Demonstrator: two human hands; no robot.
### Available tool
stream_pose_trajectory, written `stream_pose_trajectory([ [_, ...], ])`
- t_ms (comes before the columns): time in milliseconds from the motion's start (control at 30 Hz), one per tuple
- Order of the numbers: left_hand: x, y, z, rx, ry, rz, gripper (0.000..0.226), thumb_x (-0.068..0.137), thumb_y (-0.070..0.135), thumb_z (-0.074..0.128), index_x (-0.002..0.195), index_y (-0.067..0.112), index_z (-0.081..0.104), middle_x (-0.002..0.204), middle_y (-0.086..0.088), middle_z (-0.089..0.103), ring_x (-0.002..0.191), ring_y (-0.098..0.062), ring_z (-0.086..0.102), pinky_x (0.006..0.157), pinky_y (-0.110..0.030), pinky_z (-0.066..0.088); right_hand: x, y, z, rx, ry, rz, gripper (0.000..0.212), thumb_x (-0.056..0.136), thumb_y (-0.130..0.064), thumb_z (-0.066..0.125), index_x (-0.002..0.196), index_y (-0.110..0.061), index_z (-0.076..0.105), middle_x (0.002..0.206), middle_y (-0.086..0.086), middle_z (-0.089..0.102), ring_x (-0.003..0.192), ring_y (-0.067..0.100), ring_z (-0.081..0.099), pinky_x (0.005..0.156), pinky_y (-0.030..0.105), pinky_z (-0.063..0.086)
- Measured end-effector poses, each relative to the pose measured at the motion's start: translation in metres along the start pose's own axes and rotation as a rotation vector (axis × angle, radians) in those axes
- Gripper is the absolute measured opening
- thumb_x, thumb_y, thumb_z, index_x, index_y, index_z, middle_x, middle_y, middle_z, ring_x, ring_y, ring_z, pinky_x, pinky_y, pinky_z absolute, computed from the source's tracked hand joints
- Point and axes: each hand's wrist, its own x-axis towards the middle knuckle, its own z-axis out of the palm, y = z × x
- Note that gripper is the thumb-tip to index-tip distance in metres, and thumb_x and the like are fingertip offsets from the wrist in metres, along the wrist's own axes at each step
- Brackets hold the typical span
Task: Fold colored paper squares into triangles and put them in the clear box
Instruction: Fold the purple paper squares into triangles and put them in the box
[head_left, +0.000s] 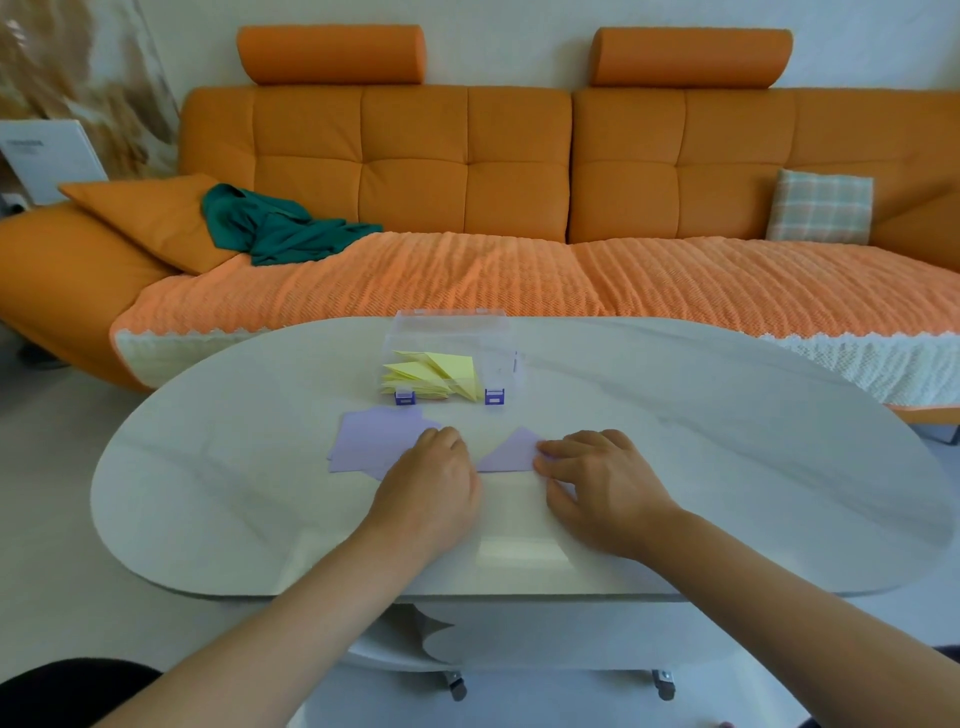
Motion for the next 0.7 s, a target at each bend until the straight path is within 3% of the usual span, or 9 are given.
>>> stream_pose_trajectory([
  [67, 0.004, -0.003, 0.001, -0.046, 0.030, 0.107, 0.025, 0.096, 0.012, 0.047, 0.108, 0.000, 0.065, 0.122, -0.012, 0.062, 0.118, -0.027, 0.055, 0.099, -0.030, 0.042, 0.004, -0.003, 0.002, -0.006, -0.045, -0.024, 0.038, 0.093, -0.035, 0.039, 0.117, -0.031, 0.068, 0.136, -0.013, 0.060, 0.121, 0.021, 0.054, 0.097, 0.034, 0.036],
  [133, 0.004, 0.003, 0.003, -0.123, -0.025, 0.205, 0.031, 0.097, 0.015, 0.049, 0.120, 0.002, 0.065, 0.135, -0.009, 0.059, 0.128, -0.019, 0.049, 0.108, -0.017, 0.028, 0.009, -0.006, 0.003, 0.017, -0.070, -0.025, 0.041, 0.094, -0.033, 0.039, 0.127, -0.034, 0.064, 0.142, -0.014, 0.056, 0.126, 0.020, 0.051, 0.100, 0.033, 0.033],
  [200, 0.002, 0.011, 0.008, -0.206, -0.064, 0.241, 0.032, 0.097, 0.019, 0.050, 0.122, 0.005, 0.065, 0.134, -0.005, 0.059, 0.126, -0.012, 0.046, 0.108, -0.013, 0.025, 0.011, -0.009, 0.003, 0.040, -0.077, -0.026, 0.043, 0.095, -0.031, 0.041, 0.133, -0.037, 0.061, 0.144, -0.014, 0.054, 0.128, 0.020, 0.050, 0.102, 0.034, 0.032],
  [267, -0.001, 0.013, 0.016, -0.232, -0.091, 0.202, 0.032, 0.099, 0.028, 0.048, 0.121, 0.010, 0.063, 0.133, 0.001, 0.056, 0.123, -0.012, 0.046, 0.104, -0.023, 0.038, 0.012, -0.010, 0.003, 0.044, -0.090, -0.030, 0.043, 0.096, -0.031, 0.042, 0.136, -0.038, 0.058, 0.145, -0.012, 0.054, 0.129, 0.021, 0.049, 0.104, 0.035, 0.032],
  [333, -0.003, 0.012, 0.019, -0.216, -0.103, 0.163, 0.032, 0.099, 0.034, 0.047, 0.120, 0.013, 0.059, 0.129, 0.004, 0.054, 0.118, -0.012, 0.047, 0.095, -0.025, 0.041, 0.012, -0.008, 0.003, 0.034, -0.095, -0.031, 0.043, 0.098, -0.034, 0.041, 0.138, -0.040, 0.057, 0.146, -0.011, 0.053, 0.130, 0.021, 0.048, 0.105, 0.035, 0.032],
  [433, -0.001, 0.014, 0.017, -0.219, -0.117, 0.134, 0.032, 0.099, 0.036, 0.046, 0.124, 0.019, 0.055, 0.124, 0.006, 0.051, 0.115, -0.012, 0.046, 0.095, -0.029, 0.042, 0.010, -0.007, 0.002, 0.009, -0.099, -0.020, 0.043, 0.100, -0.040, 0.034, 0.137, -0.042, 0.055, 0.147, -0.013, 0.051, 0.129, 0.020, 0.048, 0.104, 0.035, 0.032],
  [567, 0.000, 0.018, 0.016, -0.168, -0.142, 0.122, 0.033, 0.099, 0.038, 0.044, 0.125, 0.019, 0.052, 0.123, 0.004, 0.048, 0.115, -0.014, 0.045, 0.093, -0.033, 0.043, 0.008, -0.010, -0.002, -0.010, -0.086, -0.026, 0.059, 0.094, -0.045, 0.013, 0.132, -0.041, 0.059, 0.140, -0.013, 0.056, 0.123, 0.021, 0.051, 0.099, 0.036, 0.035],
  [700, 0.000, 0.020, 0.014, -0.120, -0.165, 0.134, 0.031, 0.099, 0.042, 0.044, 0.117, 0.019, 0.054, 0.122, 0.006, 0.046, 0.112, -0.015, 0.044, 0.089, -0.033, 0.045, 0.004, -0.002, -0.007, -0.017, -0.095, 0.022, 0.041, 0.101, -0.041, 0.033, 0.128, -0.041, 0.064, 0.143, -0.013, 0.055, 0.129, 0.021, 0.047, 0.104, 0.038, 0.030],
])
